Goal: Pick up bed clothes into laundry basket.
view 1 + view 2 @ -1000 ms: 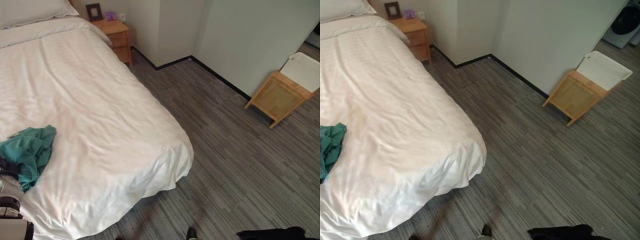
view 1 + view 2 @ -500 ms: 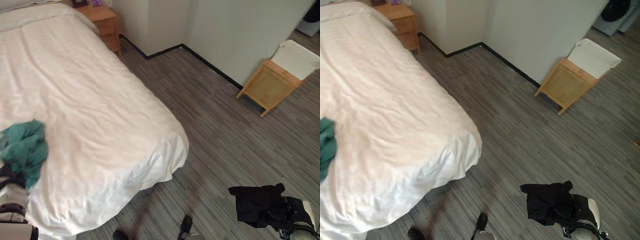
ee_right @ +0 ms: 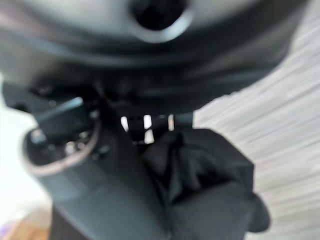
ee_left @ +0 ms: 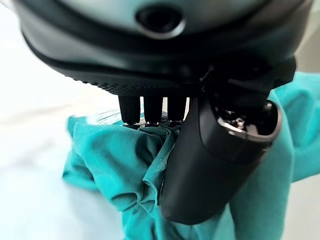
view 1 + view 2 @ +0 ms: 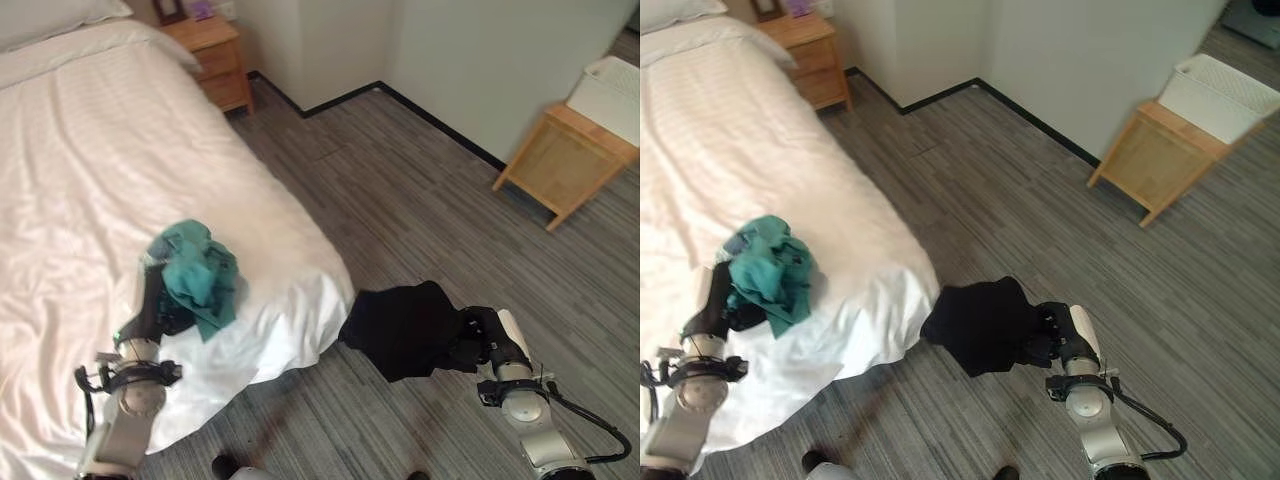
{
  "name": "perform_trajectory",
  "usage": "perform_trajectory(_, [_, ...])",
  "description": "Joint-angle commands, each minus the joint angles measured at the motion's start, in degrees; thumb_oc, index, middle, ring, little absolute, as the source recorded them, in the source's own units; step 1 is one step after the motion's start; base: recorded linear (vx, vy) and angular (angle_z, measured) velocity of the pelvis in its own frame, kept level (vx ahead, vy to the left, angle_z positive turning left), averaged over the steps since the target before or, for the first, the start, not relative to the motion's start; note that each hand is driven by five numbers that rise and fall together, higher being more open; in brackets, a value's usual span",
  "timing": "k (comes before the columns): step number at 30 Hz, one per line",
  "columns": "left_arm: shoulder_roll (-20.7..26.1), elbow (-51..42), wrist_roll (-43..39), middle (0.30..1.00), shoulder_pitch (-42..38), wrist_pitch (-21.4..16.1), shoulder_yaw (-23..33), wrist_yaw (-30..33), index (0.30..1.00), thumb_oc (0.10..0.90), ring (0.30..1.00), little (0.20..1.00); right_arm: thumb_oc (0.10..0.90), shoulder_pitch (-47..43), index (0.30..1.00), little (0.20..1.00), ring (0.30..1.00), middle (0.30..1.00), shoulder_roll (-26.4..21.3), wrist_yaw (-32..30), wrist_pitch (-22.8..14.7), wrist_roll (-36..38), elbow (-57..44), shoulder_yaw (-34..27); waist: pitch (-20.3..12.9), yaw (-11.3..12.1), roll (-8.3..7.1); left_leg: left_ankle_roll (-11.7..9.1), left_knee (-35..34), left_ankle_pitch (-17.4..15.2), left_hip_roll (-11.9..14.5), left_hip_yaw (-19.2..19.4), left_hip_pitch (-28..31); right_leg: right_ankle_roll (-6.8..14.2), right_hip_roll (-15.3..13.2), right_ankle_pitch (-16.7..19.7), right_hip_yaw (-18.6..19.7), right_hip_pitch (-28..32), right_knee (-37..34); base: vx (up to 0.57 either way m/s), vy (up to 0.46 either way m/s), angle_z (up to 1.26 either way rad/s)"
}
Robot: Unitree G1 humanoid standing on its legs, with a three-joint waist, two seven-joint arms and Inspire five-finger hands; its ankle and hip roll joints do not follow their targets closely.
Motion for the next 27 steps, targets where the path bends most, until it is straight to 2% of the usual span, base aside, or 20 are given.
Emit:
perform_trajectory(1, [1.1,-6.3,-4.6,0.3,-7.7,-8.0,1.7,2.7,0.3,0.4,0.3,0.3,0.4,-0.4,0.3,0.3,0.3,0.3,-2.1,-2.7,-5.2,-1.8,-12.4,0.0,-1.0,0.2,-2.89,-6.7,8.1,1.4,8.2,-9.1,-6.7,6.0,-1.2,-5.3,1.1,12.7,-13.3,0.06,-0.328,-1.69])
perform_trajectory(3, [-0.9,-5.6,-7.7,0.3,-7.9,-8.2,-0.9,2.3,0.3,0.4,0.3,0.3,0.4,0.7,0.3,0.3,0.3,0.3,-3.1,-2.8,-5.2,-2.3,-15.8,-0.1,0.4,0.4,-2.99,-6.7,18.6,-1.0,6.0,-20.0,-9.1,3.6,0.8,-7.0,3.1,13.5,-13.5,0.07,-0.368,-1.43])
perform_trajectory(5, [-2.1,-4.9,-10.9,0.3,-9.0,-8.6,-4.4,1.8,0.3,0.4,0.3,0.3,0.4,1.2,0.3,0.3,0.3,0.3,-4.0,-3.2,-5.5,-1.8,-19.1,-0.4,1.4,0.2,-4.15,-4.7,31.5,-6.0,0.5,-29.2,-13.3,0.9,2.8,-7.2,6.4,12.6,-13.5,0.0,-0.505,-1.61])
perform_trajectory(7, [-2.4,-4.2,-10.3,0.3,-10.8,-8.0,-7.9,1.9,0.3,0.4,0.3,0.3,0.4,1.0,0.3,0.3,0.3,0.3,-3.4,-3.8,-6.0,-1.2,-20.8,-0.4,2.7,0.0,-6.11,-3.6,44.1,-10.2,-6.4,-35.5,-19.3,-1.0,4.3,-7.9,10.2,12.9,-13.7,0.03,-0.452,-2.07])
perform_trajectory(9, [-3.5,-5.1,-11.3,0.3,-12.1,-7.9,-11.3,1.3,0.3,0.4,0.3,0.3,0.4,1.0,0.3,0.3,0.3,0.3,-2.8,-5.1,-6.3,-1.5,-21.8,-0.3,3.9,-0.3,-6.78,-1.9,51.4,-15.0,-12.1,-38.8,-24.2,-2.3,6.7,-8.7,13.3,13.6,-13.3,0.08,-0.298,-1.59])
perform_trajectory(11, [-4.5,-5.4,-11.7,0.3,-12.8,-7.8,-14.2,0.4,0.3,0.4,0.3,0.3,0.4,0.3,0.3,0.3,0.3,0.3,-2.2,-6.2,-6.2,-2.2,-21.5,0.5,4.6,0.1,-6.75,-0.6,51.4,-18.3,-15.9,-38.1,-26.9,-2.7,8.6,-9.4,16.0,14.8,-13.6,0.15,-0.129,-0.99])
perform_trajectory(12, [-4.7,-5.4,-12.2,0.3,-13.2,-7.8,-14.9,0.1,0.3,0.4,0.3,0.3,0.4,-0.1,0.3,0.3,0.3,0.3,-2.0,-6.6,-6.1,-2.4,-21.6,0.7,4.6,0.5,-6.97,0.0,49.3,-17.9,-16.4,-36.8,-28.2,-2.6,8.9,-9.4,16.7,14.9,-13.9,0.25,-0.05,-0.93])
perform_trajectory(13, [-5.1,-4.7,-13.1,0.3,-14.2,-7.6,-16.6,0.4,0.3,0.4,0.3,0.3,0.4,-1.4,0.3,0.3,0.3,0.3,-1.4,-8.1,-5.9,-2.4,-21.6,1.2,4.7,1.2,-6.87,1.3,42.0,-17.8,-16.5,-34.2,-29.9,-2.1,9.7,-9.7,18.3,15.3,-14.3,0.26,0.027,-1.02])
perform_trajectory(14, [-5.2,-4.3,-13.3,0.3,-14.5,-7.5,-17.2,0.4,0.3,0.4,0.3,0.3,0.4,-2.0,0.3,0.3,0.3,0.3,-1.4,-8.7,-6.0,-2.7,-21.5,1.7,4.3,1.3,-6.46,1.9,36.8,-18.1,-16.9,-33.2,-29.5,-1.7,10.6,-10.1,18.8,15.3,-14.3,0.23,0.035,-1.2])
perform_trajectory(15, [-5.2,-4.2,-13.3,0.3,-14.5,-7.5,-17.2,0.4,0.3,0.4,0.3,0.3,0.4,-2.1,0.3,0.3,0.3,0.3,-1.4,-8.8,-6.0,-2.7,-21.4,1.8,4.3,1.4,-6.67,2.0,36.1,-17.9,-17.2,-32.7,-29.0,-1.7,10.3,-10.0,19.0,15.2,-14.3,0.22,0.09,-1.15])
perform_trajectory(17, [-5.8,-3.0,-13.6,0.3,-14.7,-6.9,-17.8,0.9,0.3,0.4,0.3,0.3,0.4,-3.7,0.3,0.3,0.3,0.3,-1.8,-9.7,-5.9,-3.3,-20.4,3.2,3.6,2.8,-5.94,2.1,21.0,-15.4,-19.6,-31.7,-29.5,-0.9,12.1,-11.7,20.8,16.6,-14.3,0.45,0.123,-0.69])
perform_trajectory(18, [-5.9,-2.5,-12.8,0.3,-14.5,-6.4,-17.7,1.4,0.3,0.4,0.3,0.3,0.4,-4.7,0.3,0.3,0.3,0.3,-2.3,-10.2,-5.7,-4.3,-20.1,3.7,3.1,3.6,-5.76,1.5,12.9,-12.9,-19.6,-31.3,-30.0,-0.3,13.3,-13.8,22.0,18.8,-14.3,0.48,0.084,-0.03])
perform_trajectory(19, [-5.9,-2.5,-12.8,0.3,-14.5,-6.4,-17.7,1.4,0.3,0.4,0.3,0.3,0.4,-4.7,0.3,0.3,0.3,0.3,-2.3,-10.2,-5.7,-4.3,-20.1,3.7,3.1,3.6,-5.76,1.5,12.9,-12.9,-19.6,-31.3,-30.0,-0.3,13.3,-13.8,22.0,18.8,-14.3,0.45,0.056,0.04])
perform_trajectory(21, [-5.5,-2.5,-12.0,0.3,-13.4,-5.8,-17.2,2.3,0.3,0.4,0.3,0.3,0.4,-4.8,0.3,0.3,0.3,0.3,-1.9,-10.3,-5.5,-4.6,-20.3,4.0,2.1,3.9,-6.07,2.3,9.1,-12.2,-19.0,-28.6,-27.8,0.0,14.1,-14.6,22.5,20.3,-14.3,0.37,0.026,-0.27])
perform_trajectory(22, [-5.5,-1.9,-12.2,0.3,-12.8,-5.0,-16.9,3.3,0.3,0.4,0.3,0.3,0.4,-4.8,0.3,0.3,0.3,0.3,-1.1,-10.6,-5.5,-4.9,-20.1,4.7,1.4,4.3,-6.97,3.7,7.0,-12.3,-20.1,-27.9,-25.9,-0.1,14.1,-14.2,22.6,21.7,-14.1,0.51,0.032,-0.32])
perform_trajectory(23, [-4.9,-1.7,-11.9,0.3,-12.4,-4.5,-16.6,3.7,0.3,0.4,0.3,0.3,0.4,-4.6,0.3,0.3,0.3,0.3,-0.5,-11.2,-5.6,-5.2,-19.7,4.7,0.8,5.0,-7.98,4.8,6.1,-12.4,-20.4,-26.6,-24.5,0.2,14.2,-14.1,22.8,21.5,-11.0,0.63,-0.017,-0.3])
perform_trajectory(24, [-3.8,-0.5,-11.4,0.3,-11.8,-3.7,-17.0,4.1,0.3,0.4,0.3,0.3,0.4,-3.9,0.3,0.3,0.3,0.3,0.7,-11.5,-5.4,-5.9,-19.3,4.6,0.4,5.0,-10.41,7.0,4.6,-14.7,-22.2,-24.8,-21.1,4.2,13.7,-11.1,20.8,19.3,-2.8,0.42,-0.028,-0.68])
perform_trajectory(25, [-3.7,-0.5,-11.4,0.3,-11.8,-3.8,-17.1,4.2,0.3,0.4,0.3,0.3,0.4,-3.9,0.3,0.3,0.3,0.3,0.9,-11.6,-5.4,-5.9,-19.2,4.6,0.2,5.4,-10.41,7.0,4.4,-14.4,-22.0,-24.4,-21.1,4.2,13.7,-10.9,21.3,18.8,-2.6,0.42,-0.029,-0.67])
perform_trajectory(26, [-3.0,0.1,-11.3,0.3,-11.5,-3.1,-16.7,4.7,0.3,0.4,0.3,0.3,0.4,-3.9,0.3,0.3,0.3,0.3,1.3,-11.7,-4.9,-6.3,-19.2,4.4,0.4,4.5,-10.96,8.0,3.5,-15.9,-23.0,-24.4,-19.0,8.2,12.6,-8.0,20.3,16.2,3.9,0.28,-0.011,-0.45])
perform_trajectory(27, [-2.4,0.6,-10.9,0.3,-11.4,-2.5,-16.4,5.5,0.3,0.4,0.3,0.3,0.4,-3.9,0.3,0.3,0.3,0.3,1.6,-11.6,-4.7,-6.4,-19.3,4.3,0.4,4.0,-11.17,8.5,2.6,-16.4,-23.4,-24.5,-17.7,9.2,12.2,-4.2,20.0,13.7,9.9,0.38,-0.008,-0.16])
